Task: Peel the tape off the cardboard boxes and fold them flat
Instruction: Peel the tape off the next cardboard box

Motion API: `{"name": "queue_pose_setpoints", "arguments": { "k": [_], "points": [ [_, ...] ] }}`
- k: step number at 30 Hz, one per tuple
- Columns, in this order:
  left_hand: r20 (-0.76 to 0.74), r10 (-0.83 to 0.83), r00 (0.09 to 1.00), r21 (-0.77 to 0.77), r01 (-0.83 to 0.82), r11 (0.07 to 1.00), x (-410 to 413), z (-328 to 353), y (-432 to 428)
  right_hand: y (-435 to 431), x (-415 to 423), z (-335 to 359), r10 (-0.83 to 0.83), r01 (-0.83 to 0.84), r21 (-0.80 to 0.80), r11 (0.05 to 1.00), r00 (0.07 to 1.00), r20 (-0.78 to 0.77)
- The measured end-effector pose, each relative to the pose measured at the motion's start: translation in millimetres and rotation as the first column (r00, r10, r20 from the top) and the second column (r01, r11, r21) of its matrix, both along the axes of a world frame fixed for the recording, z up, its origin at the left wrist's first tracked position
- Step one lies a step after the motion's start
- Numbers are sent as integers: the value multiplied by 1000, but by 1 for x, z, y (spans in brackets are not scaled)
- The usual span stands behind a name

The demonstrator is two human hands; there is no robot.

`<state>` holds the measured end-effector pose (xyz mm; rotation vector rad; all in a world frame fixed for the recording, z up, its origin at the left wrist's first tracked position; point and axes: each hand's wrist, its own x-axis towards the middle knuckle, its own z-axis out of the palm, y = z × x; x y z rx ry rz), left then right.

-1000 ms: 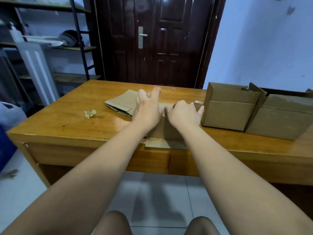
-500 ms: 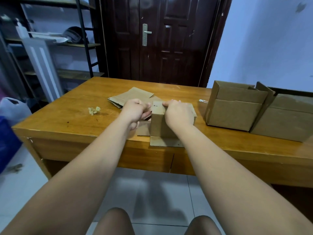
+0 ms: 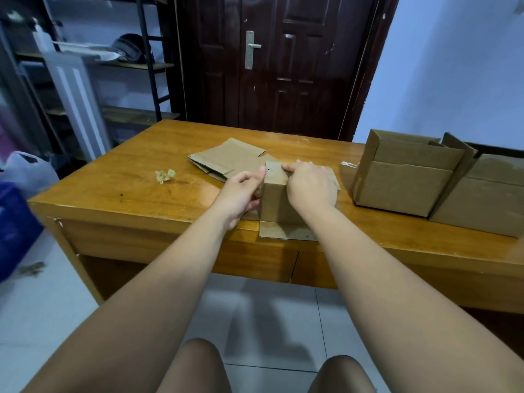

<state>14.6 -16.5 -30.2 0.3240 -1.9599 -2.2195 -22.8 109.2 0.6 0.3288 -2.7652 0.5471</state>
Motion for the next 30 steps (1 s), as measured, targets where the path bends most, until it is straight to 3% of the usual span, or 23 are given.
{"name": "queue_pose_setpoints", "arguments": {
  "k": [2, 6, 8, 10, 12, 14, 15, 17, 19, 21, 22, 26, 30],
  "points": [
    [29, 6, 1000, 48, -7, 999, 0, 5, 4, 0, 0, 0, -3, 3, -2, 1000, 1000, -8],
    [69, 66, 995, 309, -84, 947, 0, 5, 9, 1, -2, -1, -3, 4, 11, 1000, 1000, -29],
    [101, 71, 992, 342, -102, 934, 2, 3, 8, 2, -1, -1, -5, 5, 14, 1000, 999, -33],
    [116, 71, 991, 203, -94, 975, 3, 1, 6, 2, 0, 0, -8, 9, 21, 1000, 999, -35],
    [77, 121, 990, -129, -110, 985, 3, 4, 4, 2, 1, 0, -7, 8, 25, 1000, 999, -37],
    [20, 206, 978, -488, -170, 856, -1, 5, 3, 3, 2, 1, 0, 1, 26, 1000, 999, -36],
    [15, 254, 967, -579, -199, 791, -4, 6, 4, 3, 2, 2, 2, -1, 27, 1000, 999, -35],
    [46, 387, 921, -430, -331, 840, -7, 7, 6, 4, 2, 2, 3, -2, 22, 1000, 999, -33],
    [139, 437, 888, 83, -451, 889, -9, 5, 2, 4, 1, 0, 0, 0, 12, 1000, 1000, -30],
    [150, 348, 926, 565, -369, 738, -6, 5, -2, 3, 0, -1, -4, 4, -5, 1000, 1000, -19],
    [130, 327, 936, 629, -333, 703, -6, 5, -5, 2, 0, -2, -3, 3, -12, 1000, 1000, -14],
    [60, 302, 951, 479, -293, 827, -4, 6, -6, 1, -2, -3, 15, -16, -13, 1000, 999, -29],
    [152, 247, 957, 341, -285, 896, -1, 2, -18, 1, -2, -4, 8, -9, -5, 1000, 999, -41]
  ]
}}
